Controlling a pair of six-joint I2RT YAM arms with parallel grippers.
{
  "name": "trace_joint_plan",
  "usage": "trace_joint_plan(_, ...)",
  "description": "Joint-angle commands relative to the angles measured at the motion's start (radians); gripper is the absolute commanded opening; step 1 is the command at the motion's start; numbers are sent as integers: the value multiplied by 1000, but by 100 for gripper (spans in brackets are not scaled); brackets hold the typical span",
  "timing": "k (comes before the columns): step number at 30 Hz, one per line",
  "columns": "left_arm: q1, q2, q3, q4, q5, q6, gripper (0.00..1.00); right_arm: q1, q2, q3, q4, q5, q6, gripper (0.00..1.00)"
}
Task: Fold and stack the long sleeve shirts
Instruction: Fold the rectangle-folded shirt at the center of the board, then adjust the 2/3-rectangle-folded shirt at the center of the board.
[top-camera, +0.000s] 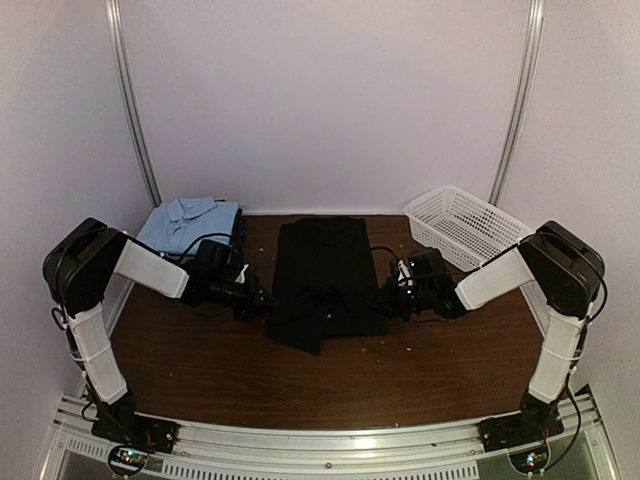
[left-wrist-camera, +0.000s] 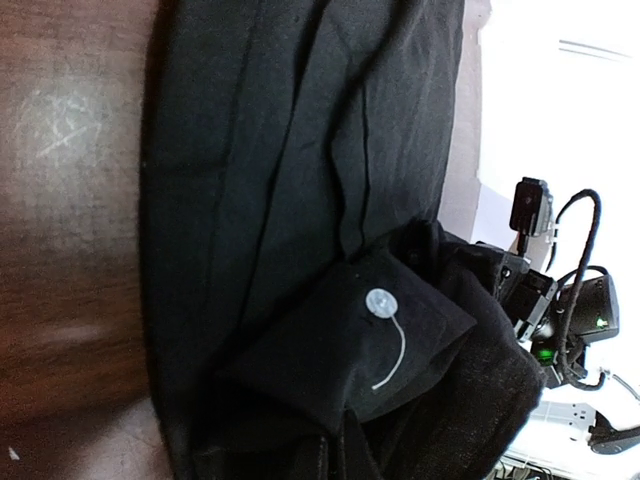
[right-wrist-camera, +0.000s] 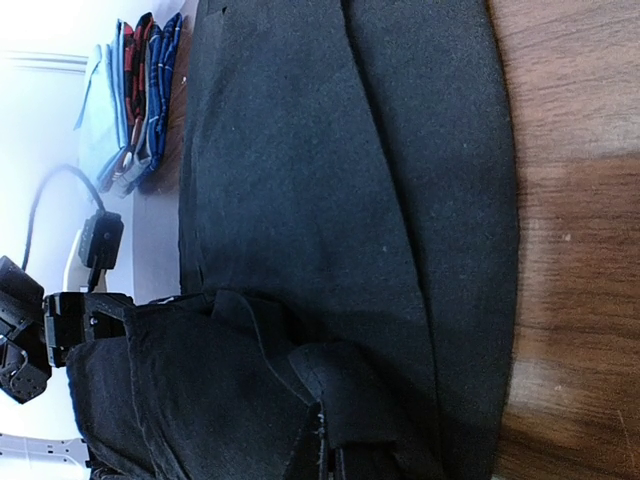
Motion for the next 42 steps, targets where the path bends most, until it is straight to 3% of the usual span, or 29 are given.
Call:
trace_joint_plan(1,1,-23,-8,43,-13,11,0,-3,-36,-16,24,42,5,0)
trace_joint_plan(6,2,-25,24,-22,-42,57,0,-3,-38,-9,22,39,2,0)
trace_joint_plan(8,2,-27,43,-50,-54,83,14,-3,-49,-9,13,42,-5,1)
trace_joint_plan(10,1,-35,68,-98,-75,118,33,-3,-66,-3,-9,54,-22,12)
trace_joint_plan(12,2,-51,93,-140,-99,153,45,-3,-89,5,-40,69,-41,24)
trace_joint_plan(18,2,-118,165,-291,-180,279,61,0,-164,24,-129,112,-97,47)
trace_joint_plan(23,2,-182,155,-363,-214,351,63,27,-218,38,-205,159,-198,50)
trace_joint_plan(28,-10,-264,74,-417,-253,420,62,127,-245,104,-393,354,-380,50)
trace_joint_plan(35,-95,-375,-52,-416,-299,413,61,247,-235,134,-482,504,-506,52)
trace_joint_plan(42,-174,-354,-63,-407,-348,381,60,332,-142,214,-540,605,-546,52)
